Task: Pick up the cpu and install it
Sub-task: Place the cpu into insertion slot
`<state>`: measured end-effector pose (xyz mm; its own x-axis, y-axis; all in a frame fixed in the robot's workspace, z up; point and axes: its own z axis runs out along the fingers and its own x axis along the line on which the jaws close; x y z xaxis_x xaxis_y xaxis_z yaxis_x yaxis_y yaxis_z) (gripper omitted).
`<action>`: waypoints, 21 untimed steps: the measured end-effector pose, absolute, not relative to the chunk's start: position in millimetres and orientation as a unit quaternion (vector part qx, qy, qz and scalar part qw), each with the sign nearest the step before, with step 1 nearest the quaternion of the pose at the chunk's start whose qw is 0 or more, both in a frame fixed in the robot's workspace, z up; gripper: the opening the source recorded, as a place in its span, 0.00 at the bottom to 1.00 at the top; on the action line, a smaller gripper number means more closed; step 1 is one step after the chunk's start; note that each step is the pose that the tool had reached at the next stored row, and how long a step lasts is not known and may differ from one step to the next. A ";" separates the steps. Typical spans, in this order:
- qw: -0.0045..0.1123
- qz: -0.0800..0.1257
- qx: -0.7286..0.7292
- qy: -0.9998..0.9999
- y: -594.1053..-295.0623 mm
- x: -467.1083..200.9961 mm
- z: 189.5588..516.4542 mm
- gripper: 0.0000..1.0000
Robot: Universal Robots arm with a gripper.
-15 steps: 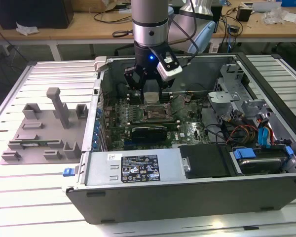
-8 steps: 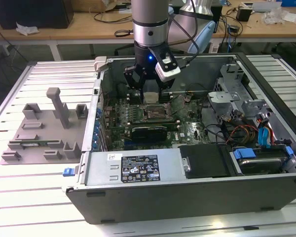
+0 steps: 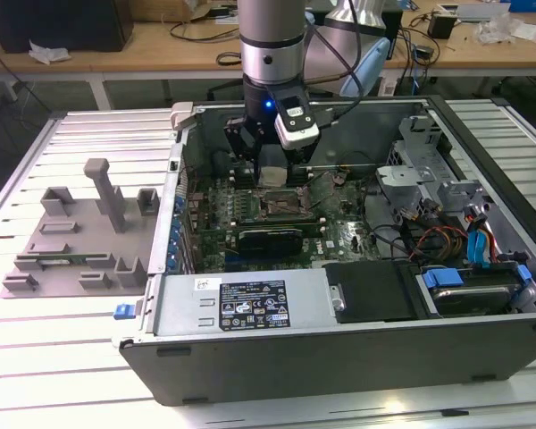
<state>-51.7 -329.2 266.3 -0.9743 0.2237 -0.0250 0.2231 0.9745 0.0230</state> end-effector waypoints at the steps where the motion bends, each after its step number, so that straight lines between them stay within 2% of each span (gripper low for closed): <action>1: 0.014 0.010 0.121 0.992 -329.2 -51.7 266.3 0.55; 21: 0.016 0.007 0.342 0.939 -329.2 -51.7 266.2 0.55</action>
